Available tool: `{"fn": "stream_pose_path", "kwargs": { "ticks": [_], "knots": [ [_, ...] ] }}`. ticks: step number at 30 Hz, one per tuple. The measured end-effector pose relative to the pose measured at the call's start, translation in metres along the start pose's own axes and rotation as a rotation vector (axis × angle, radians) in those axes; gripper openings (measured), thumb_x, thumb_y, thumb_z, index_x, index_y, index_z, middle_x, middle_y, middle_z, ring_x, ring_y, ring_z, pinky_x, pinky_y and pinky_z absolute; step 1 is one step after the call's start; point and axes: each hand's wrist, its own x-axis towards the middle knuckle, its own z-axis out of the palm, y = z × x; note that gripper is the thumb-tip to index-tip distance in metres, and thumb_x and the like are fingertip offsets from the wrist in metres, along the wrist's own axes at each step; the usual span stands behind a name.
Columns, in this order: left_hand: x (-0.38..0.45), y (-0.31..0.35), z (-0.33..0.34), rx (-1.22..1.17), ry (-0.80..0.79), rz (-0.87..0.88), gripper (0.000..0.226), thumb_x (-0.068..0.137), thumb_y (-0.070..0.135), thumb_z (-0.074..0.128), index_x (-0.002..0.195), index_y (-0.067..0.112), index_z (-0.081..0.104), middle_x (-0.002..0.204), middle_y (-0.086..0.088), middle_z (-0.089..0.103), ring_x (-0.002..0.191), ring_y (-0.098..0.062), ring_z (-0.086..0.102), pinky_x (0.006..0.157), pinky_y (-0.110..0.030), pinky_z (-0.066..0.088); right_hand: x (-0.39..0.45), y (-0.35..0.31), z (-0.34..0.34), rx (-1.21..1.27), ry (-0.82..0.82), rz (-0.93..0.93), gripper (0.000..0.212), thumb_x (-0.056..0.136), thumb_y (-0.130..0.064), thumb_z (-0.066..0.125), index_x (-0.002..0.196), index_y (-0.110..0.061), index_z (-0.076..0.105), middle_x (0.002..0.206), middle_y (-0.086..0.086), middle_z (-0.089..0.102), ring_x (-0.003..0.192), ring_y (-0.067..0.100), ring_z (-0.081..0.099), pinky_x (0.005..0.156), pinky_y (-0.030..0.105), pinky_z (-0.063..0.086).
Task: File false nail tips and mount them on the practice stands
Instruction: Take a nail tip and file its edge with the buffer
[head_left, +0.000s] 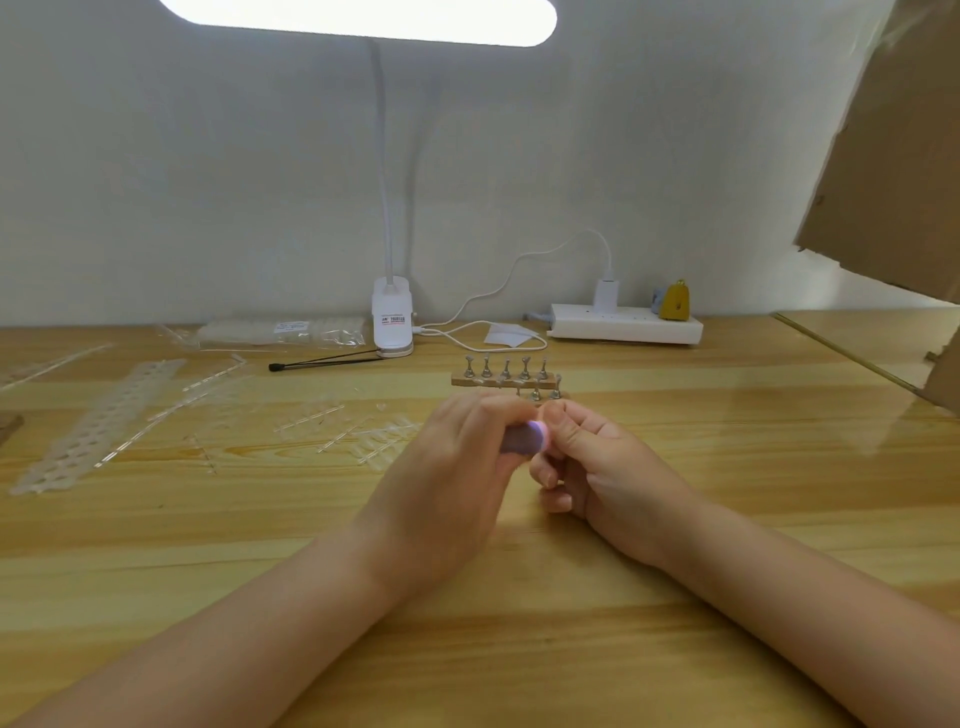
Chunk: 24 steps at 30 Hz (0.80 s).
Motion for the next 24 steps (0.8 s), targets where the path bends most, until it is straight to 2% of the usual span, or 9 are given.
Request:
{"fn": "stream_pose_path", "kwargs": {
  "ticks": [3, 5, 7, 10, 13, 16, 18, 20, 24],
  "knots": [
    [0.000, -0.004, -0.005, 0.061, 0.052, -0.002, 0.033, 0.082, -0.001, 0.069, 0.111, 0.002, 0.054, 0.094, -0.009, 0.065, 0.088, -0.022, 0.060, 0.085, -0.028, 0.046, 0.000, -0.001, 0.002, -0.008, -0.003, 0.011, 0.023, 0.088, -0.033, 0.050, 0.081, -0.011, 0.050, 0.062, -0.005, 0.046, 0.054, 0.010, 0.043, 0.045, 0.020, 0.034],
    [0.004, 0.004, -0.003, 0.045, 0.067, 0.119, 0.038, 0.083, 0.001, 0.067, 0.114, 0.009, 0.047, 0.098, -0.008, 0.065, 0.092, -0.020, 0.058, 0.089, -0.023, 0.044, 0.000, 0.000, 0.001, -0.039, -0.012, 0.015, 0.018, 0.096, -0.024, 0.048, 0.097, -0.007, 0.053, 0.067, -0.001, 0.048, 0.056, 0.010, 0.043, 0.046, 0.021, 0.033],
    [0.006, 0.010, -0.001, 0.065, 0.033, 0.235, 0.035, 0.084, 0.002, 0.063, 0.114, 0.012, 0.046, 0.102, -0.007, 0.066, 0.093, -0.021, 0.060, 0.089, -0.025, 0.046, -0.001, 0.000, 0.000, -0.120, -0.042, 0.013, 0.015, 0.100, -0.015, 0.046, 0.107, -0.006, 0.055, 0.073, 0.004, 0.050, 0.059, 0.012, 0.043, 0.049, 0.023, 0.032],
    [0.006, 0.001, -0.007, 0.165, -0.012, 0.251, 0.029, 0.085, 0.004, 0.059, 0.109, 0.012, 0.046, 0.096, -0.006, 0.069, 0.086, -0.025, 0.063, 0.083, -0.028, 0.048, -0.001, -0.002, 0.001, -0.097, -0.057, 0.020, 0.015, 0.092, -0.023, 0.052, 0.094, -0.008, 0.056, 0.067, -0.001, 0.049, 0.057, 0.010, 0.044, 0.049, 0.022, 0.033],
    [0.006, -0.005, -0.011, 0.235, 0.025, 0.240, 0.033, 0.082, 0.001, 0.061, 0.109, 0.013, 0.045, 0.092, -0.005, 0.070, 0.082, -0.025, 0.063, 0.078, -0.029, 0.049, -0.002, -0.003, 0.001, -0.021, -0.026, 0.031, 0.022, 0.088, -0.031, 0.050, 0.078, -0.012, 0.051, 0.064, -0.001, 0.039, 0.055, 0.010, 0.044, 0.046, 0.021, 0.033],
    [0.009, 0.007, -0.004, 0.196, 0.072, 0.379, 0.037, 0.083, -0.003, 0.064, 0.112, 0.012, 0.048, 0.097, -0.003, 0.071, 0.088, -0.020, 0.058, 0.085, -0.025, 0.047, -0.001, -0.001, 0.000, -0.091, -0.069, 0.020, 0.016, 0.098, -0.017, 0.046, 0.097, -0.004, 0.055, 0.071, 0.011, 0.038, 0.058, 0.014, 0.042, 0.050, 0.026, 0.030],
    [0.010, 0.011, -0.001, 0.177, 0.032, 0.448, 0.033, 0.086, -0.002, 0.062, 0.113, 0.011, 0.049, 0.100, -0.003, 0.070, 0.087, -0.020, 0.056, 0.086, -0.025, 0.046, -0.001, 0.000, 0.000, -0.151, -0.121, 0.021, 0.016, 0.096, -0.012, 0.046, 0.106, -0.004, 0.055, 0.075, 0.013, 0.040, 0.061, 0.016, 0.040, 0.055, 0.031, 0.026],
    [0.010, 0.005, -0.005, 0.199, 0.002, 0.413, 0.034, 0.083, -0.003, 0.064, 0.110, 0.012, 0.049, 0.099, -0.002, 0.071, 0.083, -0.021, 0.060, 0.082, -0.026, 0.048, -0.001, -0.002, -0.001, -0.144, -0.136, 0.026, 0.012, 0.096, -0.010, 0.044, 0.101, -0.005, 0.055, 0.072, 0.008, 0.044, 0.060, 0.014, 0.041, 0.054, 0.029, 0.028],
    [0.009, -0.003, -0.011, 0.225, 0.042, 0.304, 0.042, 0.077, -0.007, 0.065, 0.109, 0.013, 0.047, 0.091, 0.001, 0.071, 0.082, -0.020, 0.064, 0.083, -0.024, 0.048, -0.001, -0.004, -0.005, -0.050, -0.134, 0.034, 0.013, 0.090, -0.021, 0.050, 0.082, -0.011, 0.048, 0.069, 0.000, 0.040, 0.058, 0.010, 0.044, 0.049, 0.022, 0.032]
  ]
}}
